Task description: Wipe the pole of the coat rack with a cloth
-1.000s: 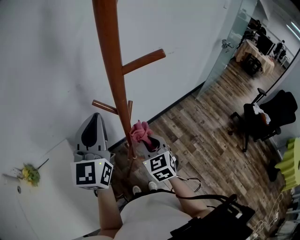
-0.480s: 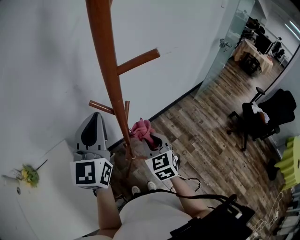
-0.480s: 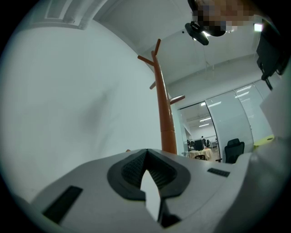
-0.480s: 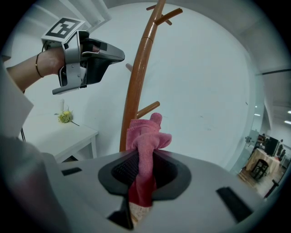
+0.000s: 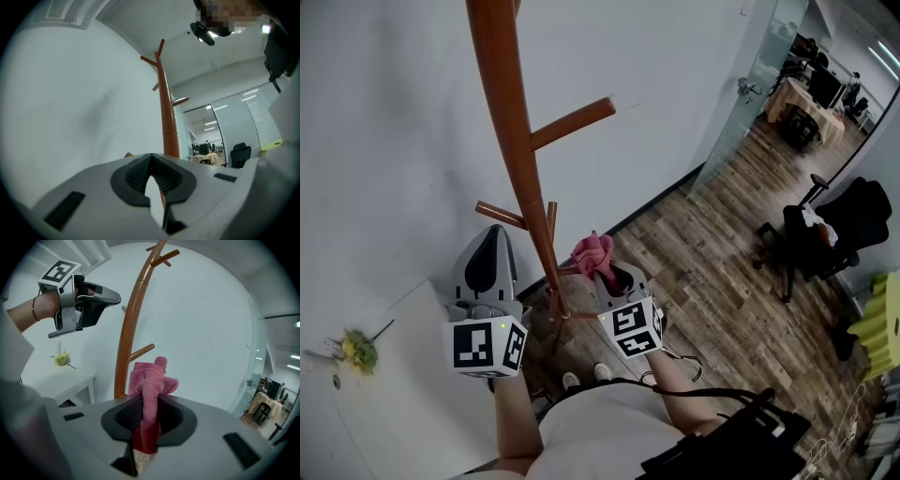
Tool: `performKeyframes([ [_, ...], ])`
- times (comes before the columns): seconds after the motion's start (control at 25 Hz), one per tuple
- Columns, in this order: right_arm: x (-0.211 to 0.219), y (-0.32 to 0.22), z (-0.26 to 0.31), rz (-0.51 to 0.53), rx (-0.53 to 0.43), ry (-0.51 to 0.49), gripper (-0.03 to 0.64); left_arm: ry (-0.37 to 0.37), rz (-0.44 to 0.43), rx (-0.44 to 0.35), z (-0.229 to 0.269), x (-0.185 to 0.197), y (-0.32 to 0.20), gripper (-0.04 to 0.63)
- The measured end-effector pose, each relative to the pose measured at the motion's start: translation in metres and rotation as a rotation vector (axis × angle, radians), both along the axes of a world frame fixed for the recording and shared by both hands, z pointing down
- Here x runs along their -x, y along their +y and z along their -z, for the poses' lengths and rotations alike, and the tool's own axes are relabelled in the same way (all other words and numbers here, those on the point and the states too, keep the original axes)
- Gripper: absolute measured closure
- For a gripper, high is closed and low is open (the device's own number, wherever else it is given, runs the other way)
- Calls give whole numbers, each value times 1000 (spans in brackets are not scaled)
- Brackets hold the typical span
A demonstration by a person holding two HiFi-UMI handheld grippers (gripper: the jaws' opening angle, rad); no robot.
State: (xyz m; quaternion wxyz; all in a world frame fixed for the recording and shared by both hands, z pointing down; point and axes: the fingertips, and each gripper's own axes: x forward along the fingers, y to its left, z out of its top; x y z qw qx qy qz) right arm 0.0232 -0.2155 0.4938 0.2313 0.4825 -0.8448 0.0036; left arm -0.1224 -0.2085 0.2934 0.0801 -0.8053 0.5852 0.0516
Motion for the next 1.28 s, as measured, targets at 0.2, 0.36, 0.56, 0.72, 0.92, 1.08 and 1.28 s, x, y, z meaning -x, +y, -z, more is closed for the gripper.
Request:
performKeyframes([
  [0.2, -11, -3, 2, -25, -5, 3, 535, -1, -5, 2, -1, -2, 1, 582],
  [0.36, -19, -6, 5, -46, -11, -1, 535, -2, -5, 5, -1, -4, 3, 583],
  [0.56, -24, -9, 5, -67, -20, -3, 535, -2, -6, 9, -4, -3, 2, 583],
  [0.72, -26, -9, 10, -72, -32, -7, 535, -6, -6, 11, -5, -3, 4, 583],
  [0.92, -27, -9, 21, -80, -58, -22, 535, -11, -8, 11, -5, -3, 6, 583],
  [1.08, -26, -7, 35, -81, -87, -42, 535, -9, -3, 14, -5, -2, 9, 583],
  [1.28, -23, -7, 64, -75, -154, -70, 535, -9, 3, 8, -5, 1, 10, 583],
])
